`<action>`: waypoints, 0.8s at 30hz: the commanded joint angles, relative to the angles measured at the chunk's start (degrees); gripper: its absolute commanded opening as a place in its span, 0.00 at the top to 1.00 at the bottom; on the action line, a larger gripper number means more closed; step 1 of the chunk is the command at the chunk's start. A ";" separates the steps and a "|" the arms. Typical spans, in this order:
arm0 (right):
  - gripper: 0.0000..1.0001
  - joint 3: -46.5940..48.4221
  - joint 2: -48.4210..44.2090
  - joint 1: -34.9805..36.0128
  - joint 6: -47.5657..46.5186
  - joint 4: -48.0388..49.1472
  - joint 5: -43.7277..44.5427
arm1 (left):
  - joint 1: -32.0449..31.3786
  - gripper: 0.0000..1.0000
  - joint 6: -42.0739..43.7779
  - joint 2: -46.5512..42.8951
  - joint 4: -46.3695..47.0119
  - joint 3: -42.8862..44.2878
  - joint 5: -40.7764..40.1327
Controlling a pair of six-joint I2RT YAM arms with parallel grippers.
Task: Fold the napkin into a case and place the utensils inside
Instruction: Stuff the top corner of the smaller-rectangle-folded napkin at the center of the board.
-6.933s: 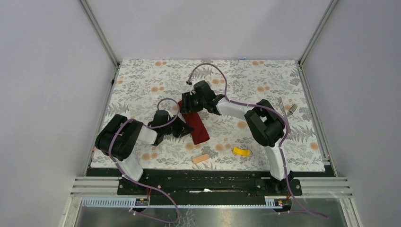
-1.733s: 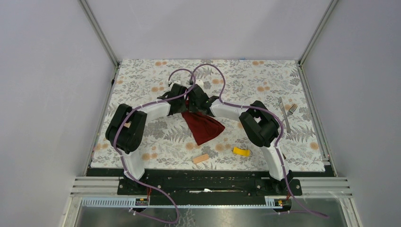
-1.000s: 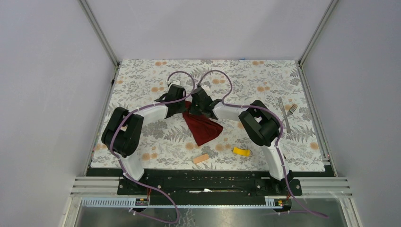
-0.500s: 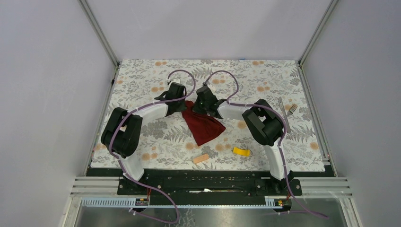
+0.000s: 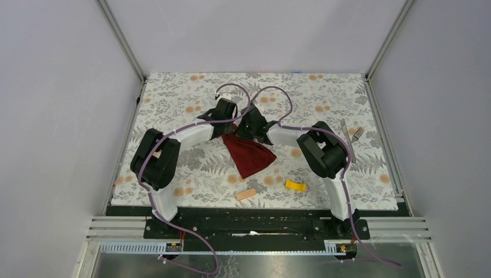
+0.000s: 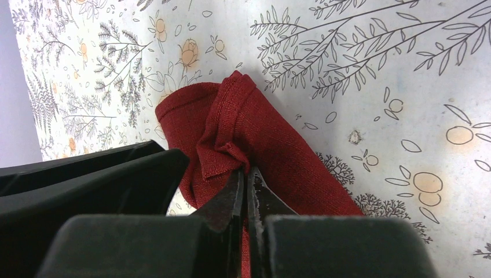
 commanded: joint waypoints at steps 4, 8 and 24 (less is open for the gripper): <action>1.00 0.94 -2.79 -0.27 0.60 0.69 -0.42 | -1.43 0.74 3.18 2.22 -1.95 3.17 -3.01; 1.00 1.02 -2.60 -0.21 0.68 0.69 -0.57 | -2.04 0.72 3.73 2.69 -2.10 3.24 -3.81; 1.00 1.62 -2.28 -0.23 1.21 0.69 -1.07 | -2.93 0.76 5.11 5.62 -4.70 5.70 -7.39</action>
